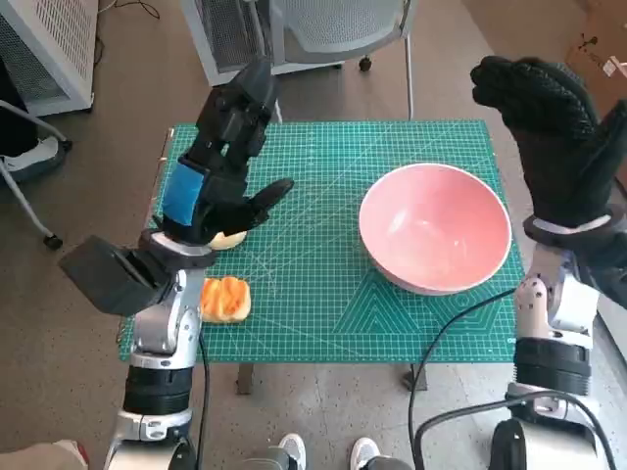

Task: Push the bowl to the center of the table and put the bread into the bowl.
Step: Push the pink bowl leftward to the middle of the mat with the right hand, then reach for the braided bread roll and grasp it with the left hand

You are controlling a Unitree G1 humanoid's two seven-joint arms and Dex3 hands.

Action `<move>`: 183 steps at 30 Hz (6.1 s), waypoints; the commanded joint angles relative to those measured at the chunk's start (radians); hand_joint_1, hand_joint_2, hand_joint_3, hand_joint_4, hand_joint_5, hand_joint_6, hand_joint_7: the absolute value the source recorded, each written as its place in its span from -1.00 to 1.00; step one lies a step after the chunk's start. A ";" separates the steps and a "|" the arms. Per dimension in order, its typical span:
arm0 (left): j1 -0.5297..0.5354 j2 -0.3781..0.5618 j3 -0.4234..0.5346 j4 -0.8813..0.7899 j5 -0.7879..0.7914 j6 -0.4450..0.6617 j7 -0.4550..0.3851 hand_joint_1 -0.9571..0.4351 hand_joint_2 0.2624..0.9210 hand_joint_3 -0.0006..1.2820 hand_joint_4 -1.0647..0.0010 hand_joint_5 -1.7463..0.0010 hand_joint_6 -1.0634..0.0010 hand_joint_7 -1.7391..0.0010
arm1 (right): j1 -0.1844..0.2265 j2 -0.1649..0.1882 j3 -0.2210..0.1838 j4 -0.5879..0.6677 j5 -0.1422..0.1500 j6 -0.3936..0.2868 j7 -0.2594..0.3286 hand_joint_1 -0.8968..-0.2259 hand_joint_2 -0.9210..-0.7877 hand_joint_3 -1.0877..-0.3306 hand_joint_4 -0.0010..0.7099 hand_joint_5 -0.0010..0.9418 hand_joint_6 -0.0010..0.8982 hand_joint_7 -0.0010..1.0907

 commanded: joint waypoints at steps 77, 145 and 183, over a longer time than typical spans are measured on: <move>0.053 0.020 0.012 -0.058 -0.010 0.018 -0.003 -0.14 0.64 -0.47 0.90 0.99 1.00 0.53 | -0.050 -0.097 -0.142 0.821 -0.206 0.199 -0.401 -0.22 -1.00 -0.19 0.03 -0.98 0.09 -0.95; 0.188 0.068 0.052 -0.224 0.039 0.045 0.098 -0.21 0.74 -0.57 0.87 0.99 1.00 0.52 | -0.219 0.168 -0.060 0.812 -0.296 0.223 -0.364 -0.01 -1.00 -0.37 -0.04 -1.00 0.00 -1.00; 0.160 0.100 0.049 -0.284 0.030 0.100 0.074 -0.22 0.84 -0.65 0.88 0.99 1.00 0.54 | -0.160 0.057 -0.124 0.338 0.016 -0.106 0.183 -0.24 -1.00 -0.03 0.00 -0.99 -0.01 -0.99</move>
